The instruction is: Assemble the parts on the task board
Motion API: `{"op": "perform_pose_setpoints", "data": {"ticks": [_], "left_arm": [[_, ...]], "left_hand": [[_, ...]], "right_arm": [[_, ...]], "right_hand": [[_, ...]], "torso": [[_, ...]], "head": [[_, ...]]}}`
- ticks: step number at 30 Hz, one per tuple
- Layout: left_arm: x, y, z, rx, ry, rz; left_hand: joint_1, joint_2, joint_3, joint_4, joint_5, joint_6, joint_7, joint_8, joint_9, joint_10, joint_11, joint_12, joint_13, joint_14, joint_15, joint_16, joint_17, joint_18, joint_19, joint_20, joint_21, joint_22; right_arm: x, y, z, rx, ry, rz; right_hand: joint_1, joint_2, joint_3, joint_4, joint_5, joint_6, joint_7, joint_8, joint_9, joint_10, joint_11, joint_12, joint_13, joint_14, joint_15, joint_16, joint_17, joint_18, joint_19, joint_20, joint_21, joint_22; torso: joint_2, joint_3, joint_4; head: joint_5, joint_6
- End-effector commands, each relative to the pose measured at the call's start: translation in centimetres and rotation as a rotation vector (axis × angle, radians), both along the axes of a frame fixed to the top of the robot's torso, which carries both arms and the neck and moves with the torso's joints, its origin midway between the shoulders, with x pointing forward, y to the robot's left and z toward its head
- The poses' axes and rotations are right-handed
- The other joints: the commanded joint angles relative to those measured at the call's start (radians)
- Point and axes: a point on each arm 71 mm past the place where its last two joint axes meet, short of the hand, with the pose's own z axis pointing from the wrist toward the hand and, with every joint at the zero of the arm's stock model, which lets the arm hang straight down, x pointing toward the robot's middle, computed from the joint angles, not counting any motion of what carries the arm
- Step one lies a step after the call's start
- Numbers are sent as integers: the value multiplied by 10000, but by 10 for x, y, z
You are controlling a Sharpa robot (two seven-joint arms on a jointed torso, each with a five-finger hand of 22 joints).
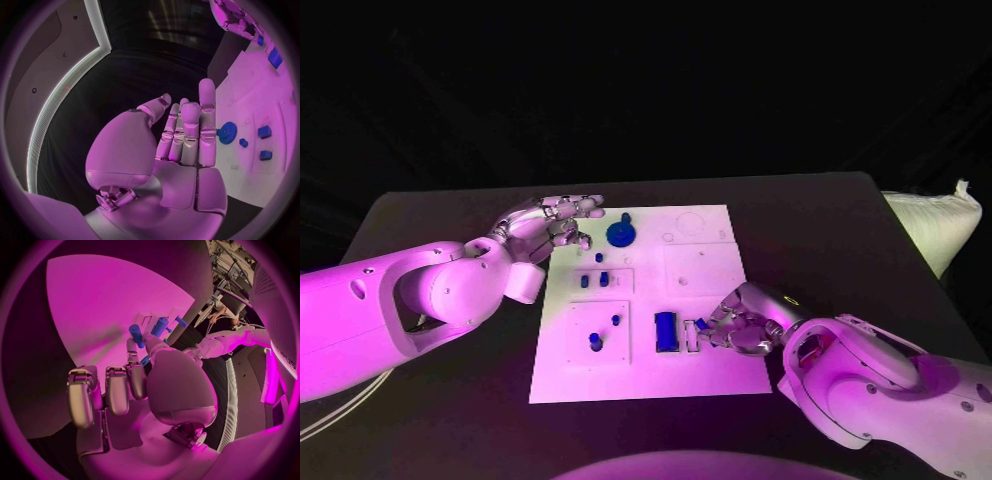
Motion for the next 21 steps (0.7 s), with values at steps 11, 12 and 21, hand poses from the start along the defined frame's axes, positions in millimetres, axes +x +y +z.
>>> {"op": "perform_pose_setpoints", "data": {"ticks": [11, 12, 21], "left_arm": [[-1, -3, 2, -112, -88, -245], [-1, -3, 2, -112, -90, -241], [-1, -3, 2, -117, -106, -232]], "left_hand": [[38, 96, 0, -54, 67, -79, -11, 59, 10, -43, -5, 35, -12, -77, -20, 24, -8, 190, -22, 56, -38, -13], [38, 96, 0, -54, 67, -79, -11, 59, 10, -43, -5, 35, -12, -77, -20, 24, -8, 190, -22, 56, -38, -13], [38, 96, 0, -54, 67, -79, -11, 59, 10, -43, -5, 35, -12, -77, -20, 24, -8, 190, -22, 56, -38, -13]], "right_arm": [[3, 8, -7, 40, 471, -26], [3, 8, -7, 23, 474, 5], [5, 14, -11, -200, 684, 276]], "right_hand": [[-288, 24, -163, 105, 87, 150, -71, 122, 127, 385, -111, -123, 1454, 789, -114, 37, 1215, -141, 1029, -108, 42, 2629], [-289, 25, -164, 106, 88, 151, -72, 123, 129, 383, -112, -130, 1450, 789, -115, 36, 1214, -141, 1029, -109, 42, 2629], [-742, 84, -553, 427, 480, 224, -145, 305, 451, 358, -176, -389, 1319, 794, -172, 50, 1240, -141, 1029, -164, 42, 2629]], "torso": [[1, 11, 1], [3, 11, 2], [2, 12, -1]], "head": [[29, -12], [35, -14], [71, -49]]}}
